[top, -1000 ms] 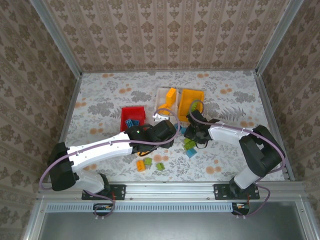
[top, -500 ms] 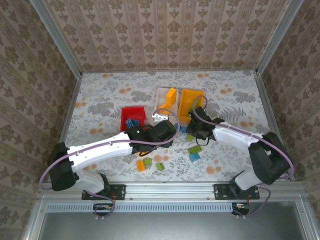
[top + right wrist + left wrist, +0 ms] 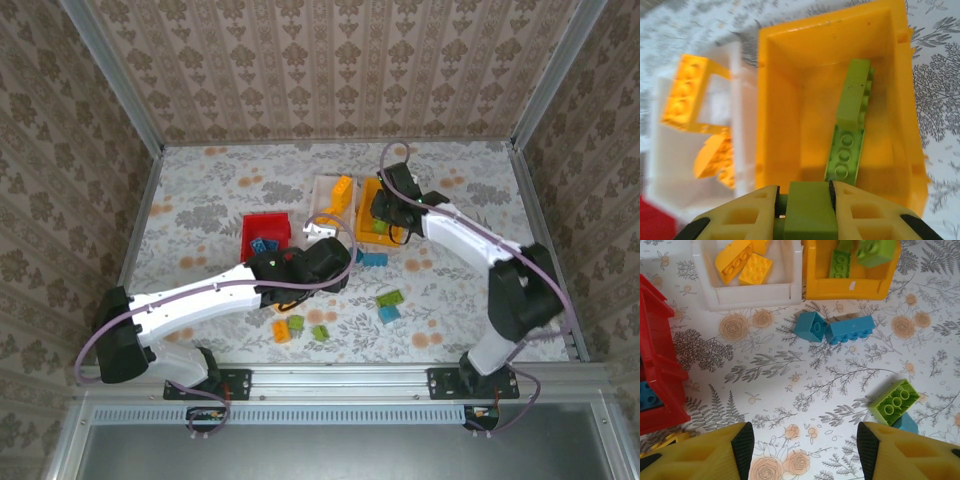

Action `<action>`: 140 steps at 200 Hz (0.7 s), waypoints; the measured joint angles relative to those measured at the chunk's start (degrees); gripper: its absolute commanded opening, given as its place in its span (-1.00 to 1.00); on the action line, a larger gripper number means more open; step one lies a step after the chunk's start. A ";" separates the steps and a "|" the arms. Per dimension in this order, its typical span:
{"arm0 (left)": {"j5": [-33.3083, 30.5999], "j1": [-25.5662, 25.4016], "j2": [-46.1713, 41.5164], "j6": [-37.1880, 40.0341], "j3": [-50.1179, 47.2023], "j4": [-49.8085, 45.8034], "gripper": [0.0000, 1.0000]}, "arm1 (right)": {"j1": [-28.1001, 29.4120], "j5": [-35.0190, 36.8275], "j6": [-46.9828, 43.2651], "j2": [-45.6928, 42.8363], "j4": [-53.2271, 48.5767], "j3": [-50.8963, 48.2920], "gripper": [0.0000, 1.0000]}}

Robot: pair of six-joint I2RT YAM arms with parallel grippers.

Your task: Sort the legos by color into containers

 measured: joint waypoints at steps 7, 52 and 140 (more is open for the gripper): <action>0.07 0.00 0.00 0.00 0.04 0.11 0.20 | -0.57 -0.46 -0.70 2.34 -0.20 1.09 -0.50; 0.24 0.11 -0.79 -2.21 -0.90 -1.79 0.26 | -3.06 -2.78 -4.24 10.03 -2.38 7.28 -0.06; 5.05 6.78 -11.10 -9.29 -17.42 -11.80 0.60 | -1.25 -6.49 -9.66 -3.80 -3.72 5.01 0.22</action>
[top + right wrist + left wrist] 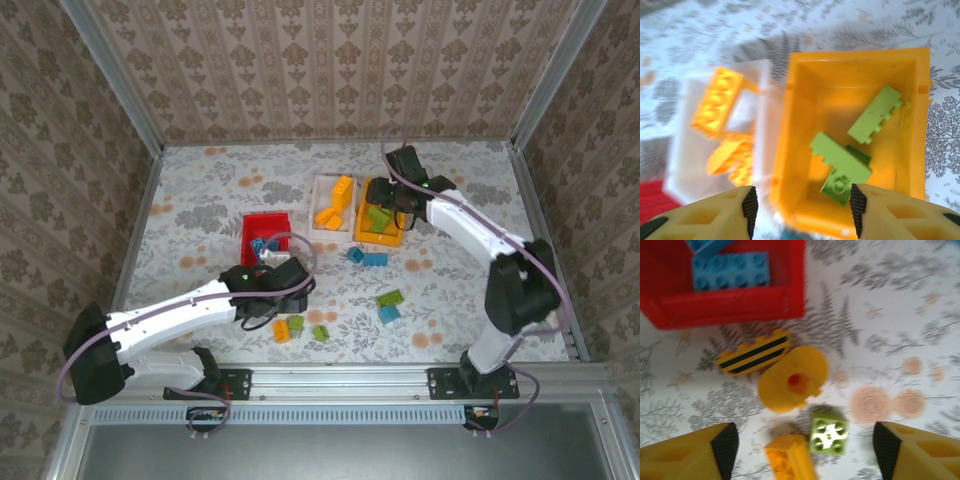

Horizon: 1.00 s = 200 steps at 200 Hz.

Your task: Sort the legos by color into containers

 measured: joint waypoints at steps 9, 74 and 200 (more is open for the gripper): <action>1.11 1.53 -0.37 0.74 -1.33 -0.20 0.64 | 1.57 -0.57 -0.85 -4.28 0.55 -2.10 0.26; 8.46 9.62 2.36 2.58 -6.16 5.14 0.84 | 18.93 -3.34 -2.08 -24.13 1.77 -20.17 0.40; 11.87 10.47 20.90 11.47 -0.92 14.25 0.33 | 21.97 -3.10 3.63 -30.73 -0.15 -25.18 0.42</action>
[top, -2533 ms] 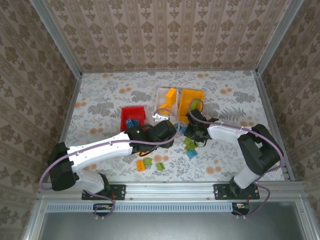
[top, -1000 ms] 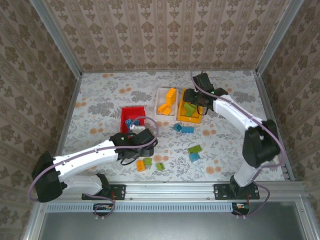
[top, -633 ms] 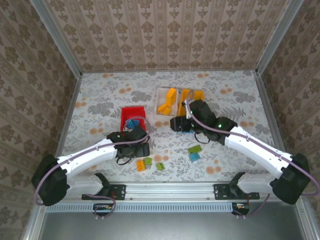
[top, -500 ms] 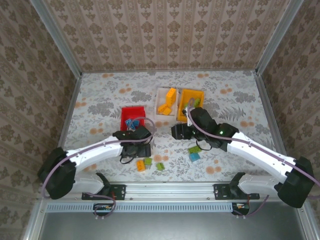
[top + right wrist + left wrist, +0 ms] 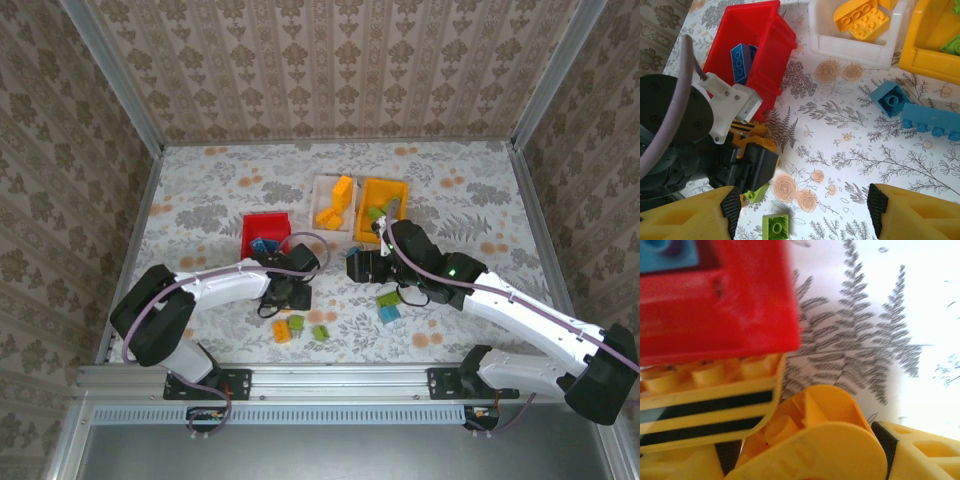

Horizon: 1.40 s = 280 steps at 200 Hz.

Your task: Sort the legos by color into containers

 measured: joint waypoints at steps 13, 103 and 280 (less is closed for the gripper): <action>0.15 -0.50 0.50 -0.07 0.57 0.35 0.24 | 0.09 0.17 0.09 0.02 0.00 0.00 0.42; 0.50 -4.07 8.35 -0.63 9.01 2.36 -0.02 | 0.04 1.99 0.79 -0.04 -1.03 0.00 0.41; 0.74 8.76 16.79 7.82 42.21 -4.33 -0.08 | -3.45 7.48 0.98 -4.17 -0.81 0.72 0.42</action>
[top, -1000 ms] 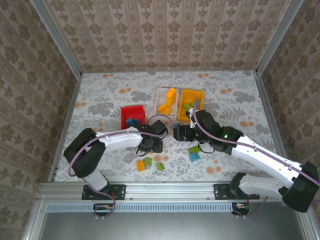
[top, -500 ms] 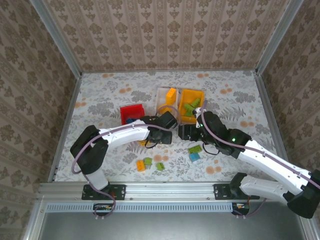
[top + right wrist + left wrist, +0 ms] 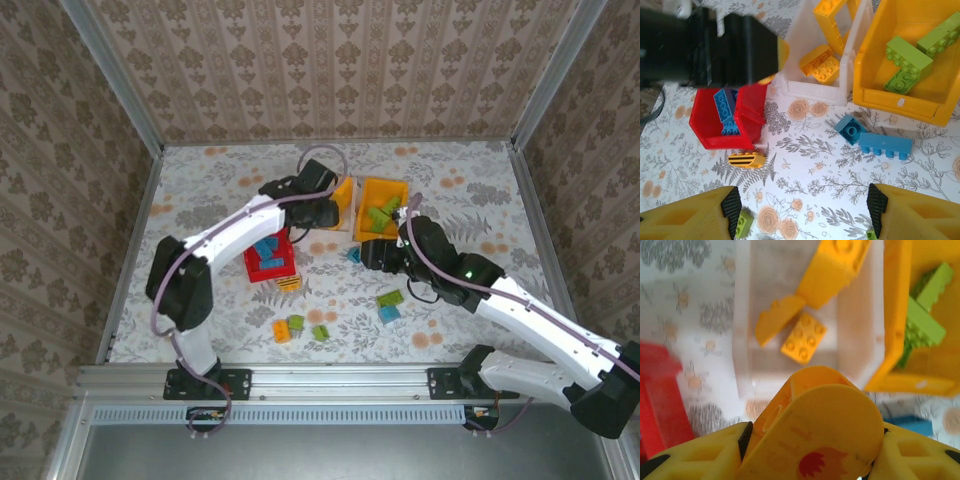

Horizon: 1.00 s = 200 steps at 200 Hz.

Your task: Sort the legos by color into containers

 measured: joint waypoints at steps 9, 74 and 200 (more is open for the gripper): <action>-0.02 0.63 3.15 1.03 2.91 -0.09 -0.08 | -0.24 0.00 -0.02 0.52 0.15 0.39 0.42; 0.02 1.88 16.94 4.52 12.94 -2.01 0.27 | -0.85 -0.02 0.17 0.66 0.44 0.66 0.43; 0.42 -1.92 0.42 0.66 5.49 -2.03 0.20 | -1.33 3.02 9.57 -4.74 -9.35 -4.55 0.20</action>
